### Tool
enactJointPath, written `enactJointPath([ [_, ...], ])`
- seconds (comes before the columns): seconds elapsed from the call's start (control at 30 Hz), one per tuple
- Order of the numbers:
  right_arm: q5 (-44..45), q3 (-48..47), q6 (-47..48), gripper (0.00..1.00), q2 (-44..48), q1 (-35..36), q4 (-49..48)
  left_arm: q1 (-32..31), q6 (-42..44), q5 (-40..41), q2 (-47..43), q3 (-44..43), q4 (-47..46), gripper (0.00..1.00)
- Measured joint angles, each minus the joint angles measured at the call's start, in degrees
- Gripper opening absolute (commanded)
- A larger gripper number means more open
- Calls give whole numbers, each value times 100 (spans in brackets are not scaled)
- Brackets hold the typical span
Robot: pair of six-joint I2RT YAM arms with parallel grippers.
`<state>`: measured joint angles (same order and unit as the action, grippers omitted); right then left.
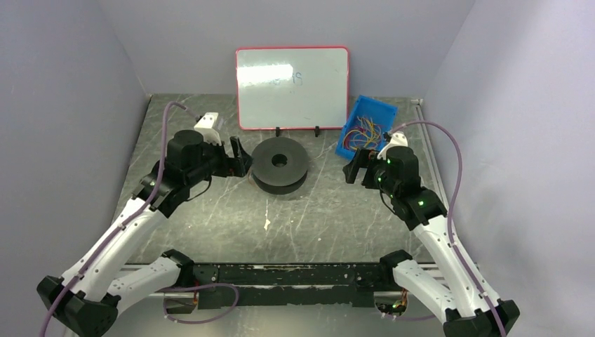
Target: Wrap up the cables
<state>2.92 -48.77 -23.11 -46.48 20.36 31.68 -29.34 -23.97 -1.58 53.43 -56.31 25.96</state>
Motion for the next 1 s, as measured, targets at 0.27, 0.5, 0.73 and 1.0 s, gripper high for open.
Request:
enactJointPath([
  [0.27,-55,144,28,100,94,0,-146,48,-249,195,616,0,2,94],
  [0.5,-125,236,44,100,291,0,-203,481,-614,-105,1119,337,-363,94],
  [0.73,-160,295,50,100,546,0,-210,1655,-1054,-1340,1460,1088,-1292,94],
  [1.0,-273,376,50,100,649,0,-227,1757,-1410,-2468,2232,1370,-2262,94],
])
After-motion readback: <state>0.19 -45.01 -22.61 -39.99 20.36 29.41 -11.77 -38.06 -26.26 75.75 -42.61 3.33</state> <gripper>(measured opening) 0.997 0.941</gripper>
